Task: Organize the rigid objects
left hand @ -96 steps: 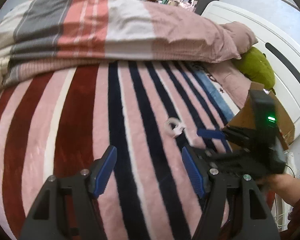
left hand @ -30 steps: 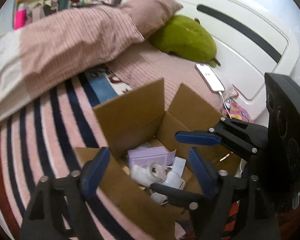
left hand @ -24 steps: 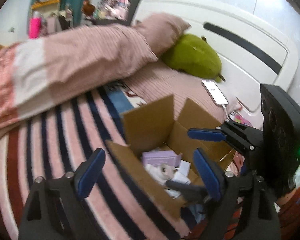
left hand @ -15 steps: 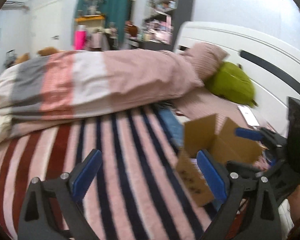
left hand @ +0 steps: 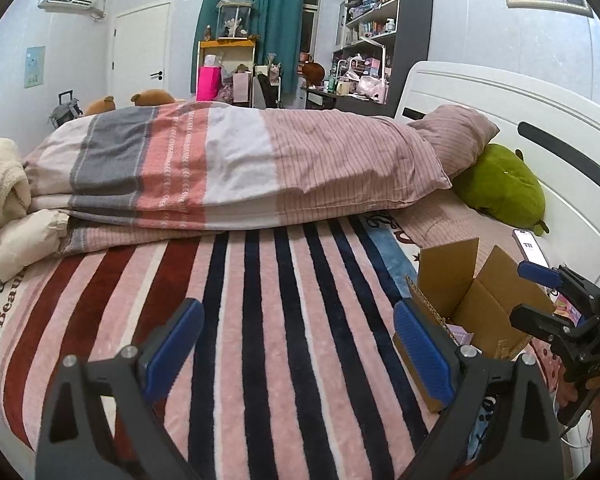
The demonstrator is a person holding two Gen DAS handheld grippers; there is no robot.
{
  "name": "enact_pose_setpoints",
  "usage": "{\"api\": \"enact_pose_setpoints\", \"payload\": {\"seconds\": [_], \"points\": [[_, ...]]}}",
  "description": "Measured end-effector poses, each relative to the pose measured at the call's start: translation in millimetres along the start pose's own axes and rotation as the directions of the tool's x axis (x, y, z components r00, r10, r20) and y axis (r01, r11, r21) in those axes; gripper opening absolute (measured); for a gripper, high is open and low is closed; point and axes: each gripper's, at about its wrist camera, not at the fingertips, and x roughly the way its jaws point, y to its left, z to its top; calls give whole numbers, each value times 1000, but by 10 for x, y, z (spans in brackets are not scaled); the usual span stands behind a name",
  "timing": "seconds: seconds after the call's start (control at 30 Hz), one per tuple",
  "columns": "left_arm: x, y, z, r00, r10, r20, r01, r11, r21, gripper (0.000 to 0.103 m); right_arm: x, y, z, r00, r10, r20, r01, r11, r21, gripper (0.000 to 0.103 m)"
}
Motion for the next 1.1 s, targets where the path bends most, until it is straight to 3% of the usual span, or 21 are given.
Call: {"api": "enact_pose_setpoints", "payload": {"seconds": [1.1], "points": [[-21,37,10,1000,13,6,-13,1000,1,95,-46,-6,3,1000,0,8,0,1000,-2,98]]}}
